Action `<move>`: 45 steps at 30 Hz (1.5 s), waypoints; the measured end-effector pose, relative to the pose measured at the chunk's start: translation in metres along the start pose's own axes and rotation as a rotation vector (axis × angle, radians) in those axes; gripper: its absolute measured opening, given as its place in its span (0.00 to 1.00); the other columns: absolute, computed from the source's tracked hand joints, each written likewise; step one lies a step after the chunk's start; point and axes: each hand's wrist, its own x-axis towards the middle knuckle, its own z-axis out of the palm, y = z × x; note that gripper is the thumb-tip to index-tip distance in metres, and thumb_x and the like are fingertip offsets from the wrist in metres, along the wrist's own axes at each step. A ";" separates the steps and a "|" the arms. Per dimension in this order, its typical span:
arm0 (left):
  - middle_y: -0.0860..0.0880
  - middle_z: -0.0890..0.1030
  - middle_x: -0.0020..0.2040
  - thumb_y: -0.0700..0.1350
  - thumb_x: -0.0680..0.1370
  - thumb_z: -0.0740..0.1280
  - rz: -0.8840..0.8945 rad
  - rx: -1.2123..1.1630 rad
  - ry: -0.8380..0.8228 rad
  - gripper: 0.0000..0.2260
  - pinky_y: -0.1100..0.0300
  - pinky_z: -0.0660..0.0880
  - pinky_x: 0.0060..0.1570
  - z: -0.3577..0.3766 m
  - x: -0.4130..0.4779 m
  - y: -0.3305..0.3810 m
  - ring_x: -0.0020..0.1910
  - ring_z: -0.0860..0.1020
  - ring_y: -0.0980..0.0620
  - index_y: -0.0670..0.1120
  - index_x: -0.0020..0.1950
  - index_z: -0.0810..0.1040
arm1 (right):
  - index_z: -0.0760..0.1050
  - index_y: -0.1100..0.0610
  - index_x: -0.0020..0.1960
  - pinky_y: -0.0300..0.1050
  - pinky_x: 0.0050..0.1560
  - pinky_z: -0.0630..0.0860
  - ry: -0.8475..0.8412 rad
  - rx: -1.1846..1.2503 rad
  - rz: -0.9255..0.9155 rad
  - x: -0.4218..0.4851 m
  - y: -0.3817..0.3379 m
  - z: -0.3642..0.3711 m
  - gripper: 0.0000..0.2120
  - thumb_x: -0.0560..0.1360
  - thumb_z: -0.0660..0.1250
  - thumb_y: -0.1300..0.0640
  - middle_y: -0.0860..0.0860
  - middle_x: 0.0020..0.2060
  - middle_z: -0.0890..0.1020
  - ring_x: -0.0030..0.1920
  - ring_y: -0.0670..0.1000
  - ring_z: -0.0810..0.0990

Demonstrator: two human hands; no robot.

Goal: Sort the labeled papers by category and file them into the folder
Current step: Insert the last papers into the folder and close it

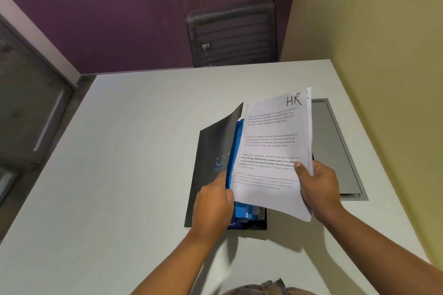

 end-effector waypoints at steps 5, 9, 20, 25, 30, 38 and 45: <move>0.49 0.83 0.43 0.39 0.80 0.55 -0.031 -0.061 0.010 0.13 0.54 0.80 0.34 0.002 0.000 0.011 0.35 0.79 0.50 0.47 0.60 0.74 | 0.81 0.57 0.55 0.41 0.37 0.78 -0.019 -0.046 -0.039 -0.010 -0.005 0.000 0.10 0.81 0.64 0.54 0.50 0.44 0.85 0.43 0.50 0.83; 0.49 0.83 0.43 0.40 0.79 0.55 -0.061 -0.036 0.015 0.10 0.51 0.80 0.34 0.003 0.002 0.014 0.36 0.80 0.48 0.47 0.56 0.74 | 0.83 0.52 0.52 0.47 0.41 0.82 -0.114 -0.193 -0.076 -0.014 -0.004 -0.002 0.10 0.81 0.62 0.54 0.46 0.44 0.86 0.43 0.49 0.85; 0.49 0.83 0.50 0.43 0.80 0.55 -0.040 -0.007 -0.049 0.12 0.56 0.81 0.36 0.008 -0.001 0.028 0.42 0.81 0.49 0.48 0.61 0.73 | 0.78 0.61 0.62 0.41 0.45 0.77 -0.332 -0.335 -0.044 0.000 -0.024 0.026 0.15 0.81 0.62 0.53 0.56 0.56 0.84 0.51 0.56 0.83; 0.48 0.84 0.50 0.40 0.79 0.56 -0.042 -0.076 -0.029 0.15 0.54 0.81 0.39 0.016 -0.003 0.036 0.42 0.81 0.47 0.51 0.63 0.74 | 0.74 0.64 0.67 0.49 0.56 0.80 -0.408 -0.406 0.127 0.010 -0.026 0.056 0.18 0.81 0.64 0.55 0.60 0.62 0.80 0.59 0.59 0.81; 0.49 0.84 0.46 0.40 0.79 0.58 -0.033 -0.130 0.026 0.15 0.51 0.81 0.41 0.029 -0.004 0.041 0.40 0.82 0.48 0.51 0.63 0.74 | 0.77 0.64 0.50 0.50 0.51 0.81 -0.478 -0.503 0.233 0.023 -0.031 0.076 0.08 0.79 0.62 0.61 0.61 0.50 0.81 0.51 0.60 0.82; 0.48 0.84 0.50 0.41 0.82 0.58 -0.116 -0.213 0.005 0.17 0.55 0.82 0.50 0.046 0.002 0.047 0.47 0.82 0.51 0.48 0.70 0.73 | 0.72 0.60 0.39 0.39 0.28 0.72 -0.558 -0.542 0.285 0.026 -0.031 0.073 0.11 0.77 0.68 0.55 0.55 0.30 0.75 0.29 0.50 0.76; 0.48 0.83 0.53 0.47 0.81 0.63 -0.124 -0.240 -0.155 0.16 0.58 0.82 0.44 0.064 0.010 0.059 0.48 0.83 0.50 0.47 0.69 0.70 | 0.75 0.59 0.32 0.54 0.44 0.84 -0.191 -0.272 0.264 0.040 0.007 0.036 0.12 0.73 0.66 0.57 0.60 0.36 0.85 0.35 0.57 0.85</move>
